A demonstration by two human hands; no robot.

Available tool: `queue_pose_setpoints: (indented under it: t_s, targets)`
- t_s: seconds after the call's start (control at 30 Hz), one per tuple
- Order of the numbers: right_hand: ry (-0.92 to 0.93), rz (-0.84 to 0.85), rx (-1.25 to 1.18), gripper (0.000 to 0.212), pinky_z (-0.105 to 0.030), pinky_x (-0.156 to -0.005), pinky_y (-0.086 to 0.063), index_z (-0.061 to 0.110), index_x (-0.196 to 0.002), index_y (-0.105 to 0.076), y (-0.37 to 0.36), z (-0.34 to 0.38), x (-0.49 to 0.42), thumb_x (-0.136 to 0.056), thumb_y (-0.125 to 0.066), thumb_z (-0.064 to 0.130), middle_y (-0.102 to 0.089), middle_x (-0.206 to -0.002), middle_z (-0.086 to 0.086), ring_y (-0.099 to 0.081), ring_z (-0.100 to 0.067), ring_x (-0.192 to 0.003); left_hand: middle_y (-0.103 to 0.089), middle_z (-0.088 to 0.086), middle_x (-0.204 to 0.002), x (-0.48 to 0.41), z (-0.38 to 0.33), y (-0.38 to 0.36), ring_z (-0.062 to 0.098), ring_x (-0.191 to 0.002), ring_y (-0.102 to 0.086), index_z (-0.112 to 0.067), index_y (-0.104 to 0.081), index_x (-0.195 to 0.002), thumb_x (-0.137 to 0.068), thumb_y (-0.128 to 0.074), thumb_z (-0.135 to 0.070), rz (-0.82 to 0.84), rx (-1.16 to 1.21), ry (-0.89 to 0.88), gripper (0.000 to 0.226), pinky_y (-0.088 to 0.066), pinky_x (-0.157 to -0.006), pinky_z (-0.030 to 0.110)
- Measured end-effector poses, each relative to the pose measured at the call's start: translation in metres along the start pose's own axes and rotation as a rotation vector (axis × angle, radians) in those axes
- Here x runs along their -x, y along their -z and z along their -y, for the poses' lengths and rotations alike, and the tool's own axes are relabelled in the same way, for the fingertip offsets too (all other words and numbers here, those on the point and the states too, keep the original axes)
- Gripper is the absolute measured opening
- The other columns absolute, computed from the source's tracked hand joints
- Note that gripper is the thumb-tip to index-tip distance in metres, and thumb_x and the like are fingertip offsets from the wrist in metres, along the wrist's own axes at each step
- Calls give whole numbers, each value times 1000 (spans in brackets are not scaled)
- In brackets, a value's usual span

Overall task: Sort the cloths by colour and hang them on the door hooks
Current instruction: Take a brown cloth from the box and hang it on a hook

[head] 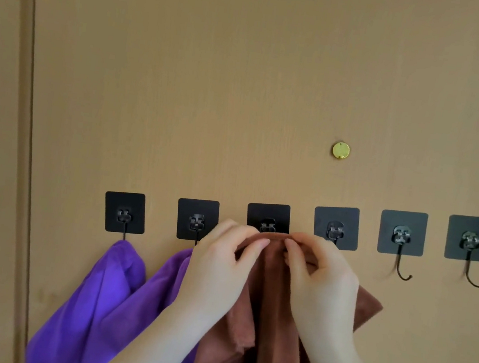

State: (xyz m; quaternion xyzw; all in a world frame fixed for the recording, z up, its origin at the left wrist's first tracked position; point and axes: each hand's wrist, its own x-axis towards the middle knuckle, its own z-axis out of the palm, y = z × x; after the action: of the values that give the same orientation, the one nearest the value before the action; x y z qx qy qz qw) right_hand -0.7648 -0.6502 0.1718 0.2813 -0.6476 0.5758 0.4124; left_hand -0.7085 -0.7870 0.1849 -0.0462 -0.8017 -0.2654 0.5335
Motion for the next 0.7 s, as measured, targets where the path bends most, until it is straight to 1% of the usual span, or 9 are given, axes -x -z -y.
queue_pose_setpoints:
  t_s: [0.1,0.23,0.33,0.4,0.47,0.53,0.6,0.63,0.7]
  targets:
    - [51,-44,86,16,0,-81,-42,17,-101,-78,-5,-11,2,-91,-73,6,-70,-90,9,-63,-3,-80,-52,-9,-88,-4,12,-6,10,-82,-57,-20,-77,-98,-98,-68,-29,-63,-157,-145,13,-49,-73,29]
    - [64,-58,111,17,2,-81,-41,15,-103,-77,-8,-19,3,-90,-75,5,-69,-92,6,-60,-2,-78,-48,-7,-85,-7,16,-11,11,-78,-50,-21,-75,-95,-98,-60,-37,-71,-278,-254,22,-46,-64,30]
    - [52,-59,90,19,-2,-78,-45,17,-105,-75,-11,-22,4,-88,-77,8,-67,-92,9,-61,-1,-76,-49,-8,-88,-7,19,-11,11,-80,-52,-23,-72,-96,-98,-58,-40,-42,-334,-265,22,-49,-61,31]
    - [28,-45,71,21,-5,-77,-47,20,-106,-74,-13,-24,6,-87,-78,12,-64,-91,11,-63,1,-79,-52,-7,-93,-6,20,-11,13,-83,-56,-24,-68,-103,-97,-57,-43,-16,-354,-262,23,-51,-62,32]
    - [9,-32,71,24,-4,-76,-46,23,-107,-72,-13,-25,7,-86,-79,12,-61,-89,13,-63,-1,-76,-53,-7,-98,-4,21,-12,15,-86,-58,-25,-62,-110,-97,-58,-44,1,-361,-254,24,-53,-62,34]
    - [-15,-12,68,32,-6,-73,-47,30,-109,-67,-13,-25,8,-86,-80,13,-60,-88,16,-62,-2,-75,-53,-3,-98,-3,20,-12,19,-87,-57,-24,-62,-111,-95,-63,-41,-11,-392,-271,23,-52,-66,37]
    - [-75,12,35,40,-12,-68,-49,36,-110,-58,-13,-26,9,-84,-82,16,-60,-85,17,-62,-2,-78,-50,0,-92,-3,16,-12,24,-83,-51,-21,-66,-103,-95,-66,-33,-38,-475,-336,14,-48,-69,38]
    - [-99,17,24,41,-13,-66,-48,37,-107,-56,-13,-27,9,-84,-82,16,-60,-84,17,-62,-1,-79,-48,1,-88,-2,15,-12,24,-80,-49,-20,-68,-98,-95,-67,-28,-42,-513,-377,9,-46,-67,39]
    - [-82,20,57,32,-11,-65,-47,34,-100,-58,-13,-30,11,-85,-80,16,-60,-82,16,-61,-2,-79,-47,1,-83,0,13,-12,23,-75,-47,-18,-69,-90,-94,-66,-20,-11,-528,-424,5,-45,-57,40]
